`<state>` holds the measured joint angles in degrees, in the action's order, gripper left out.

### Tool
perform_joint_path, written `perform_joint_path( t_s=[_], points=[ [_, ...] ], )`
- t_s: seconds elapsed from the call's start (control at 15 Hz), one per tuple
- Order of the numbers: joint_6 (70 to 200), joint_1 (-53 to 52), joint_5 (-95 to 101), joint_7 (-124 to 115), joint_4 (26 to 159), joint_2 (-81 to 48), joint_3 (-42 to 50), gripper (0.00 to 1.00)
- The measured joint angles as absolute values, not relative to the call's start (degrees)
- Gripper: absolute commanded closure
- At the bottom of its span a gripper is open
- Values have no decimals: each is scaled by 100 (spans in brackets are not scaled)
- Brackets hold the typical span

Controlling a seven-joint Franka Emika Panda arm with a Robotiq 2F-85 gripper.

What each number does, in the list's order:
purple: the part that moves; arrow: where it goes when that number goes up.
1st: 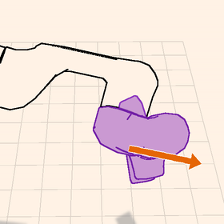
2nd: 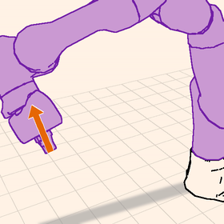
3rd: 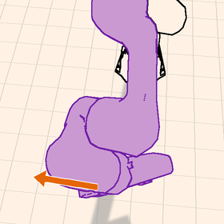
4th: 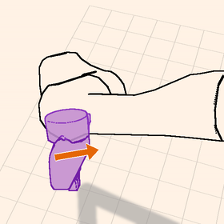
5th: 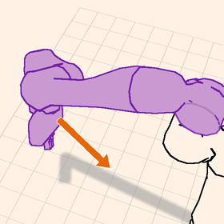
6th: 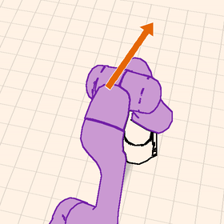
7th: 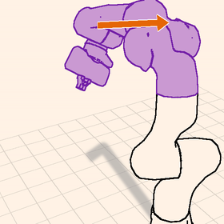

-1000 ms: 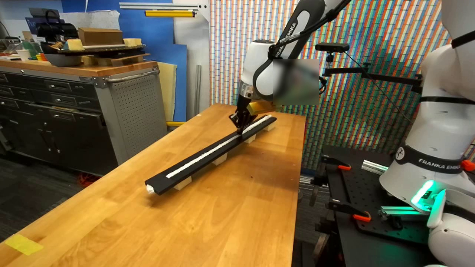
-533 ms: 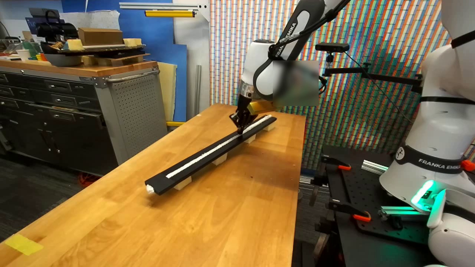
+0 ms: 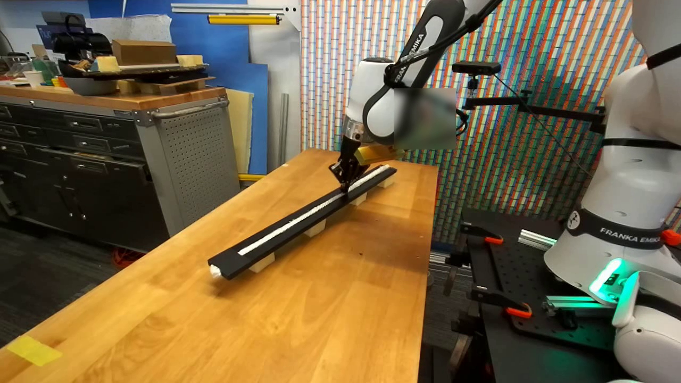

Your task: Pick up the rope and put it in between the black object.

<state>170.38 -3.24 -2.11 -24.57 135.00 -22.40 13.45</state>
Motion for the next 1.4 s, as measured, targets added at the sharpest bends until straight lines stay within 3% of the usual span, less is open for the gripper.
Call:
perform_joint_path(
  t_s=[1.4],
  points=[
    [17042, -324, -263, -2504, 13426, -2324, 1676, 100]
  ],
)
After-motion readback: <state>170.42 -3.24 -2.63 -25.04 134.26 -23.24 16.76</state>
